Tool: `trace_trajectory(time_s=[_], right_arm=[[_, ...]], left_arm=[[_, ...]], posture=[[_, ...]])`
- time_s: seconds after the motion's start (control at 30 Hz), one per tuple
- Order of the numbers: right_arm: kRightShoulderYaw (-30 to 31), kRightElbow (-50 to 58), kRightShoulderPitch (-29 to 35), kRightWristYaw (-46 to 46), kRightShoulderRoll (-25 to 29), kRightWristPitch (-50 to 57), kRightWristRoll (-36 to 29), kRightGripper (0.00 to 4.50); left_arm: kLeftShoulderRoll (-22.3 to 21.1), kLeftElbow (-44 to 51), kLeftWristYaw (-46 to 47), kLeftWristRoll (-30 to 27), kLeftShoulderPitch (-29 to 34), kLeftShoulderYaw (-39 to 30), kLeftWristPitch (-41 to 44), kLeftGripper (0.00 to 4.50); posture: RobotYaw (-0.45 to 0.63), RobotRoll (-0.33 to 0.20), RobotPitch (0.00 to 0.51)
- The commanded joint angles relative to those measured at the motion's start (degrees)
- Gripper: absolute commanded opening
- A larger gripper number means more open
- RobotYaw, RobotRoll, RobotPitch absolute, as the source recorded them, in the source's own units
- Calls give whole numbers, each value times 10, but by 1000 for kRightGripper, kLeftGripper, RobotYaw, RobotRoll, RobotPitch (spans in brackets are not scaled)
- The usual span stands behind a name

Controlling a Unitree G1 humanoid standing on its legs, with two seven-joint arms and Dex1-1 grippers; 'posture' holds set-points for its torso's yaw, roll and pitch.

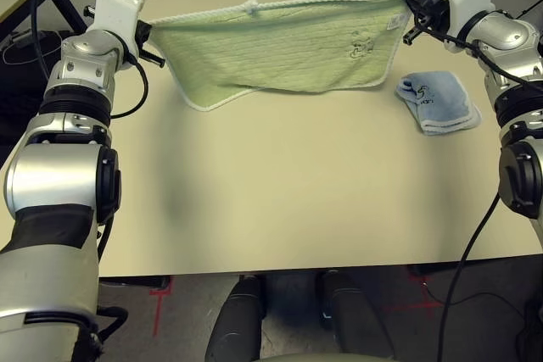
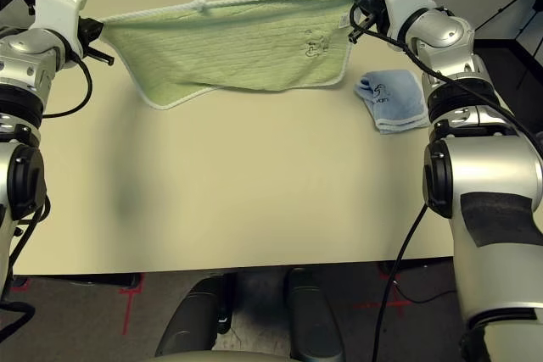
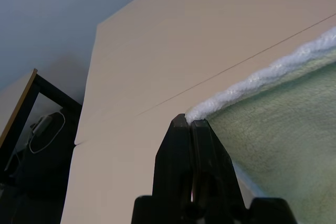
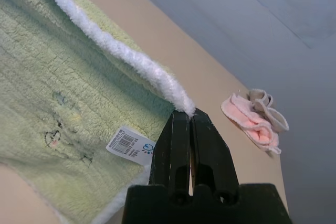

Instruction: Fold the towel and set it aside.

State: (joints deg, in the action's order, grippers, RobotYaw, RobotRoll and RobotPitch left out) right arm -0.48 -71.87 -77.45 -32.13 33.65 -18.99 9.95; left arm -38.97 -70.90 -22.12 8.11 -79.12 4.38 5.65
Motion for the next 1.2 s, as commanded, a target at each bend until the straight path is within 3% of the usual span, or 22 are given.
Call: trace_trajectory(time_s=[0.03,0.5,0.7,0.83,0.97,1.2], right_arm=[[-3,-11,-8,15,28,2,3,0],[-6,-22,-55,49,51,-10,15,0],[-16,-15,-42,51,59,-39,5,0],[-41,0,-9,37,65,-96,-30,0],[-60,31,67,-68,63,-104,-80,0],[-37,190,308,-247,36,-72,-145,0]], left_arm=[[-24,-19,11,11,-11,-9,9,22],[-36,-33,31,22,-76,-11,-17,22],[-43,-32,37,23,-96,-16,-30,22],[-50,-15,29,10,-74,-31,-43,22],[-66,54,-66,-12,23,-37,2,22],[-125,411,-259,-65,354,-34,203,22]], posture=[[83,0,223],[81,0,239],[81,0,245],[73,0,253],[68,0,268],[64,0,298]])
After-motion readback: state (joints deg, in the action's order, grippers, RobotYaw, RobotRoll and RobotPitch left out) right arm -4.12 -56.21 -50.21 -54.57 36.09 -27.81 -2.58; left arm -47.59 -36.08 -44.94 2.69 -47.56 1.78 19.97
